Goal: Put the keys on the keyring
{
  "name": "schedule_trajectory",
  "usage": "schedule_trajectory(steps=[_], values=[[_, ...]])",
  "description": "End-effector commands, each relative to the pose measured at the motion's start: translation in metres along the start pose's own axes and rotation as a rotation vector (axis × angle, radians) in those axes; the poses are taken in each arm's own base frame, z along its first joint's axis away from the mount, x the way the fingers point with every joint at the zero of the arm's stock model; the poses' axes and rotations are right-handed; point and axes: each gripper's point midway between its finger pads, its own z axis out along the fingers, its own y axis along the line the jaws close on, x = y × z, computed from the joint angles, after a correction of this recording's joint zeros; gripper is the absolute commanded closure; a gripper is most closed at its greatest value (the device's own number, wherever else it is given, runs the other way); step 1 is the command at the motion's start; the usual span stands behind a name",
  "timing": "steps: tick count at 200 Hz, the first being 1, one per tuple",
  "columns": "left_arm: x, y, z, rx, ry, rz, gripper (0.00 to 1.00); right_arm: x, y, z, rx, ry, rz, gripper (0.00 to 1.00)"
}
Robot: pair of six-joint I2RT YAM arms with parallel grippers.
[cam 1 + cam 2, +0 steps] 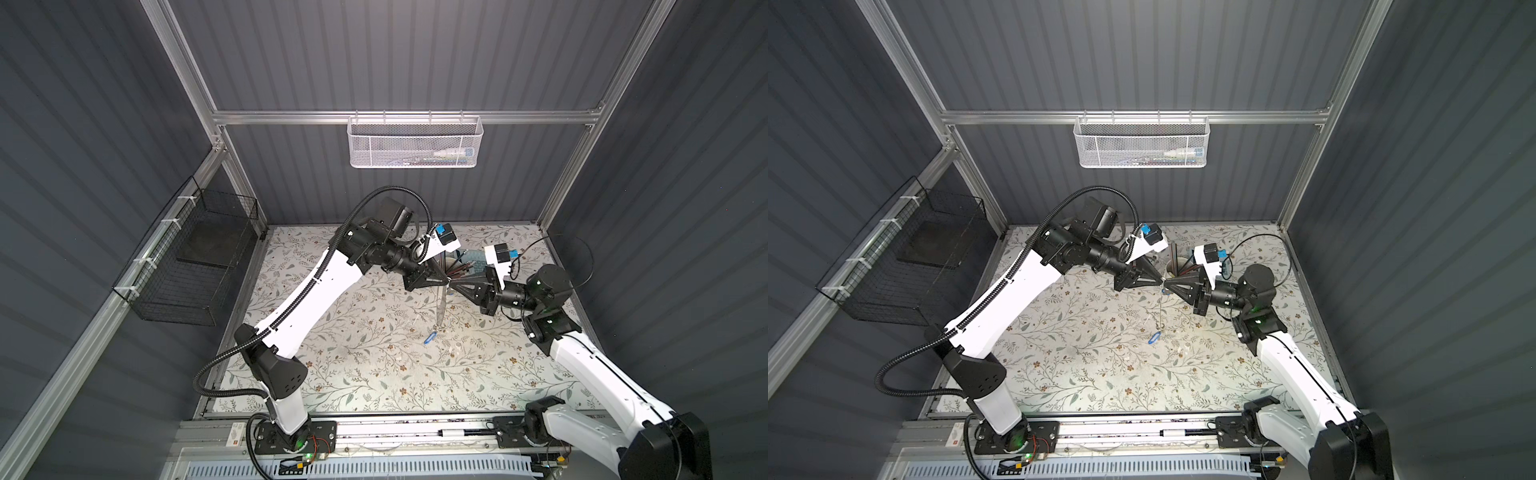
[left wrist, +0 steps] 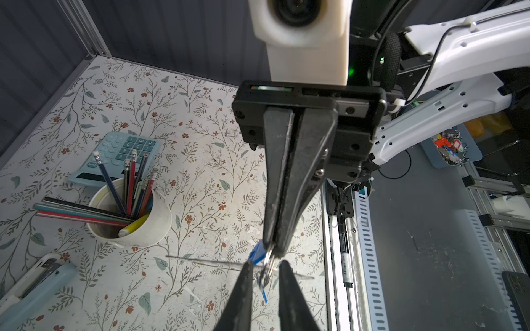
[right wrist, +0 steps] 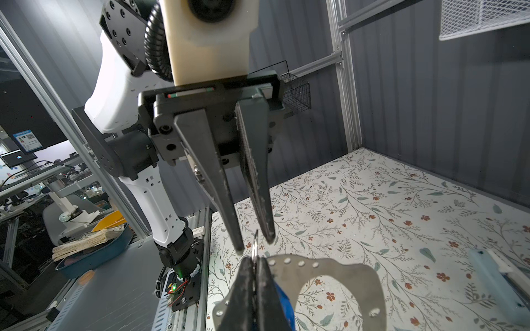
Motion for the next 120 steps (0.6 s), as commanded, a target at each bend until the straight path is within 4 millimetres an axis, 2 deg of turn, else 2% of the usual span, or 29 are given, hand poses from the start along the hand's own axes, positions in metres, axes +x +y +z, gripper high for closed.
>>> schedule_trajectory(steps=[1,34,50,81,105,111,120], values=[[-0.002,-0.006,0.002,0.025,-0.001,0.003,0.86,-0.007,0.008,0.000,-0.028,-0.016,-0.051,1.00],[-0.003,-0.008,0.004,0.038,-0.008,-0.005,0.97,-0.007,0.009,0.000,-0.030,-0.016,-0.054,1.00],[-0.002,-0.009,0.004,0.043,-0.014,-0.010,1.00,-0.007,0.010,0.000,-0.033,-0.016,-0.056,1.00],[-0.002,-0.007,0.004,0.026,-0.034,-0.020,1.00,-0.008,0.010,0.000,-0.029,-0.019,-0.055,1.00],[0.000,0.007,0.004,-0.068,-0.059,-0.038,1.00,-0.011,0.008,0.000,-0.017,-0.027,-0.033,1.00],[0.000,0.008,0.003,-0.082,-0.072,-0.038,1.00,-0.013,0.008,-0.001,-0.005,-0.035,-0.027,0.92],[-0.002,0.008,0.000,-0.090,-0.099,-0.040,1.00,-0.014,0.008,-0.003,0.023,-0.046,-0.021,0.85]])
